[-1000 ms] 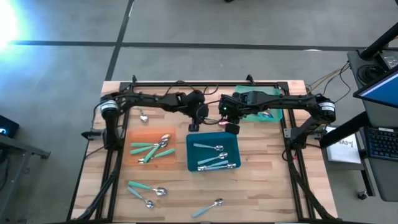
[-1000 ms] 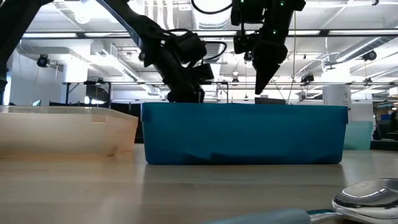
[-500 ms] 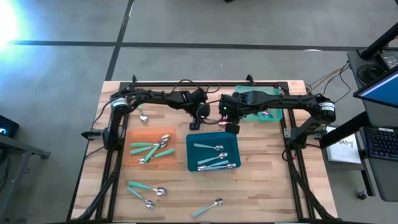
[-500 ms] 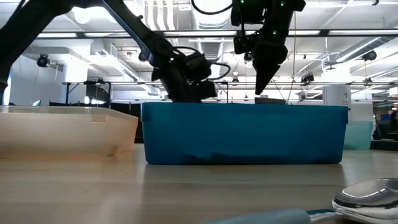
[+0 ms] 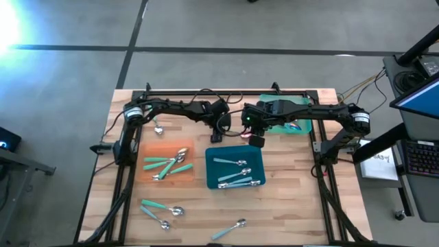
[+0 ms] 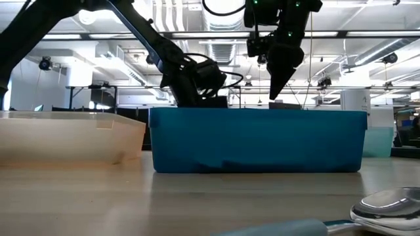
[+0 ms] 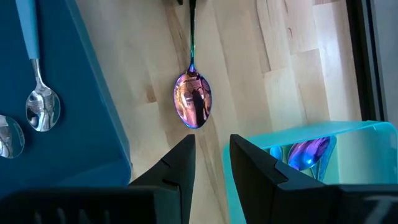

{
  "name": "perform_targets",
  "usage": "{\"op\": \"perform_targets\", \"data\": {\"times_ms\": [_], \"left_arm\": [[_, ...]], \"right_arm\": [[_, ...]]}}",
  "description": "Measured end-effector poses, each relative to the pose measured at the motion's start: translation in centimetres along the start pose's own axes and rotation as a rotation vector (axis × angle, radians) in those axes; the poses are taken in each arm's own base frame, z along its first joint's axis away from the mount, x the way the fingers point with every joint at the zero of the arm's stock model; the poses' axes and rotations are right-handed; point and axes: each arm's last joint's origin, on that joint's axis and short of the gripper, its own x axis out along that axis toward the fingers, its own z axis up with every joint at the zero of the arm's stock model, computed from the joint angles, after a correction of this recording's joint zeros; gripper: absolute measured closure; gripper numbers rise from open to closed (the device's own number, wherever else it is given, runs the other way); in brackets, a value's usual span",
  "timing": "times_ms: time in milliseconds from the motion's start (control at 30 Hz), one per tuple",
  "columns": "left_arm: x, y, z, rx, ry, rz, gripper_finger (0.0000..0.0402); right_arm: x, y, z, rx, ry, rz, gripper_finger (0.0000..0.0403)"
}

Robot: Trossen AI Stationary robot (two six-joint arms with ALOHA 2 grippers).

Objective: Sort silverware by color (type)
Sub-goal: Put the blue spoon into the green bin

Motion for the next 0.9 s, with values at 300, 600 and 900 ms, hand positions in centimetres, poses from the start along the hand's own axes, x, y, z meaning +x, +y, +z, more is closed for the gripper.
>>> {"op": "perform_targets", "data": {"times_ms": [300, 600, 900], "left_arm": [[-0.1, -0.2, -0.7, -0.052, 0.082, -0.012, 0.0321], [-0.3, -0.2, -2.0, -0.100, 0.211, -0.009, 0.0396], [-1.2, -0.4, -3.8, -0.168, 0.375, -0.087, 0.0400]], "right_arm": [[0.0, 0.0, -0.4, 0.000, 0.038, 0.001, 0.0312], [0.0, 0.0, -0.6, -0.004, 0.063, 0.001, 0.0312], [-0.6, -0.1, -0.4, -0.007, 0.047, 0.000, 0.0312]]}}
